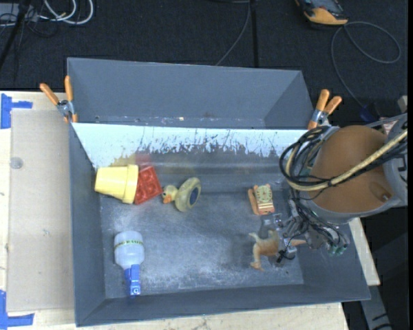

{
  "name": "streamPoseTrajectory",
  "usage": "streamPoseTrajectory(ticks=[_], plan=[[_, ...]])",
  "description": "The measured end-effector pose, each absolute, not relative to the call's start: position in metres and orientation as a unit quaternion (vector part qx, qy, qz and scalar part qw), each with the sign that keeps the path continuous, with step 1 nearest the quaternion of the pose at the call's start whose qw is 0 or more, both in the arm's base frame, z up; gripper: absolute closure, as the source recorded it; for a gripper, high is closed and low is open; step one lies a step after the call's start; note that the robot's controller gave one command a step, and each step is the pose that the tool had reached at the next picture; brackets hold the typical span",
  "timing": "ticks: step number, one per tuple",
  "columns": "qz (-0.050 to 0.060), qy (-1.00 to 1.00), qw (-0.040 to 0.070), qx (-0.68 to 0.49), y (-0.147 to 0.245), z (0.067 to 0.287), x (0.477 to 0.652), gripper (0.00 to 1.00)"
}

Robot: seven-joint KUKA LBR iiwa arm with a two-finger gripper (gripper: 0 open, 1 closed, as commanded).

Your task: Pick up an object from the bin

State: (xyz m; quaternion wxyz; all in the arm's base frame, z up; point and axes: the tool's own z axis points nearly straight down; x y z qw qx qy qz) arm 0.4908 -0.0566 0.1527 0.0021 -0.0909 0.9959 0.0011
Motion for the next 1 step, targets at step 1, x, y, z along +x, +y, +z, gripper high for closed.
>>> streamPoseTrajectory(ticks=[1], plan=[[0.001,0.996,0.002,-0.091,-0.0532,0.2866,0.5026,1.00]])
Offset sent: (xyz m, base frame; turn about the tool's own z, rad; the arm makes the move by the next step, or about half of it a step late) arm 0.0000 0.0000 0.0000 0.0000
